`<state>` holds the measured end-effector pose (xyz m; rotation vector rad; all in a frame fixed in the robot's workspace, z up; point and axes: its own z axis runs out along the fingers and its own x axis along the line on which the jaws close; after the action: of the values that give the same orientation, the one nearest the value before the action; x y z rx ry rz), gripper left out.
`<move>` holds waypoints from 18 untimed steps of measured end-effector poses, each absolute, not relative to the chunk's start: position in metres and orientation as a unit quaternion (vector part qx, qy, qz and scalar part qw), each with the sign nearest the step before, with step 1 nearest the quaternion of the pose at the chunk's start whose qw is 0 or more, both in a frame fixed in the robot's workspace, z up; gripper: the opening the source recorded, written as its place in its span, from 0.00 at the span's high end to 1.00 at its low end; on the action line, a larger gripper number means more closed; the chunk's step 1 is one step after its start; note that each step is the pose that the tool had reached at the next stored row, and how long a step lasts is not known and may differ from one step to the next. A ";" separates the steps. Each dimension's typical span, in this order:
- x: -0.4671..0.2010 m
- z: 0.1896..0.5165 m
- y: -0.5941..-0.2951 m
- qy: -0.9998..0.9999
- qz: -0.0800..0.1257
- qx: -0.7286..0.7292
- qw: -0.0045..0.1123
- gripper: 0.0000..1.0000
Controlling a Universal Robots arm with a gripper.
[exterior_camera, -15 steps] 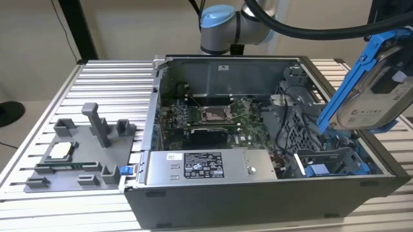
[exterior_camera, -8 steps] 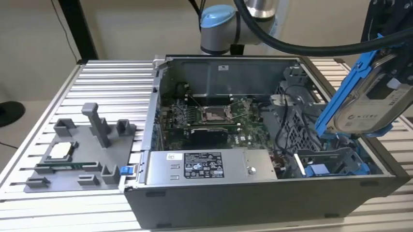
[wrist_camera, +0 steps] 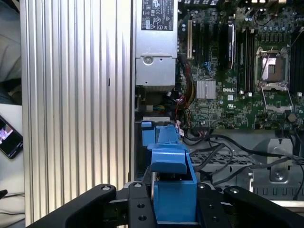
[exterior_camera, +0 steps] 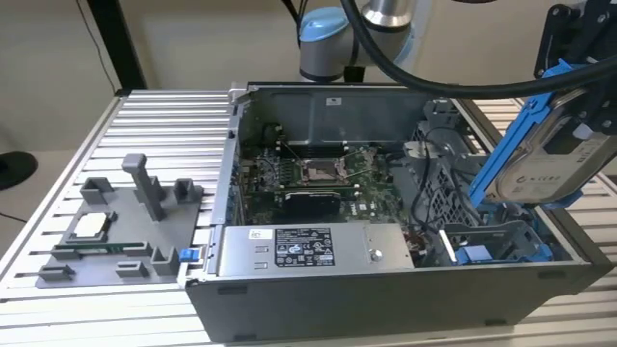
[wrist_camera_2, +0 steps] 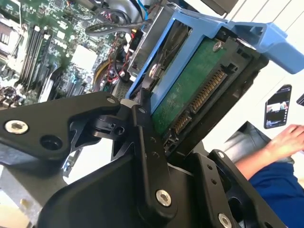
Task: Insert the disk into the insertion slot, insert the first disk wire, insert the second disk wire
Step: 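Insert the disk into the insertion slot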
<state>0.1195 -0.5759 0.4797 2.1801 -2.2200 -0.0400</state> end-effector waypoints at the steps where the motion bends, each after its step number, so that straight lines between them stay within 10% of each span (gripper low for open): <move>1: 0.119 0.479 -0.576 -0.713 -0.013 0.701 0.015 1.00; 18: 0.120 0.475 -0.576 -0.713 -0.013 0.700 0.015 1.00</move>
<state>0.1195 -0.5757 0.4754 2.1800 -2.2204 -0.0399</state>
